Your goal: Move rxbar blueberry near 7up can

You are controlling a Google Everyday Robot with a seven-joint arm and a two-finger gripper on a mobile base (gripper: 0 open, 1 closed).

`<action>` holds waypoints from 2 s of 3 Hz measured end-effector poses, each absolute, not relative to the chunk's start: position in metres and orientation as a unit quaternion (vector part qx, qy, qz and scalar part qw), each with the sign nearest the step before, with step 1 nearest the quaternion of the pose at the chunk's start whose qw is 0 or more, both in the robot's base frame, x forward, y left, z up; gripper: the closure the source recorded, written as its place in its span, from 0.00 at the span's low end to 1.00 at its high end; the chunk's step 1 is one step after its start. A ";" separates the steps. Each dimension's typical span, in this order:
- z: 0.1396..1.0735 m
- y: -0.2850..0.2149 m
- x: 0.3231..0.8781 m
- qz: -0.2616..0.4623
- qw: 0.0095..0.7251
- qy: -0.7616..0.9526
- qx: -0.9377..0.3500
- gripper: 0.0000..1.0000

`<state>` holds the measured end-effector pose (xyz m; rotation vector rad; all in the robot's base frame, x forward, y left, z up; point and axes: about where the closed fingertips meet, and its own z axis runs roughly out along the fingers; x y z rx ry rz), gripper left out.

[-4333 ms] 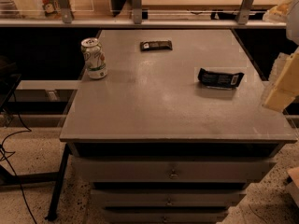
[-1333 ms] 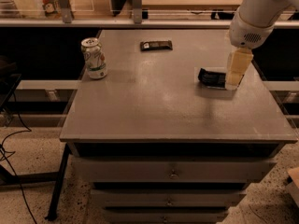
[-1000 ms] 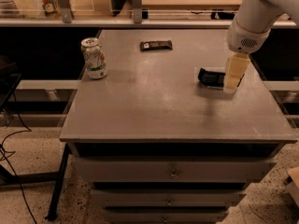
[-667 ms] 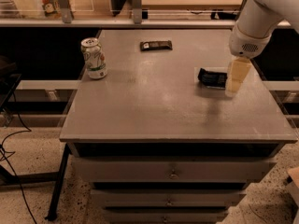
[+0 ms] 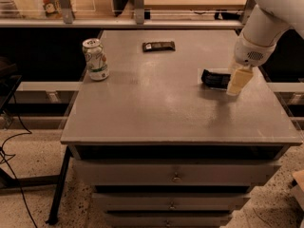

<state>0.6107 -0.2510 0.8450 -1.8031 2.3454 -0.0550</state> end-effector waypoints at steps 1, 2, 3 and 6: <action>0.836 -0.250 0.606 -0.012 0.083 0.789 -0.609 0.57; 0.834 -0.244 0.603 -0.007 0.081 0.786 -0.613 0.75; 0.846 -0.234 0.601 -0.004 0.084 0.781 -0.619 0.97; 0.936 -0.156 0.606 0.017 0.125 0.742 -0.659 1.00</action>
Offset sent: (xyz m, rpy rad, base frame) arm -0.0146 0.0126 -0.0081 0.0068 0.0443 0.0313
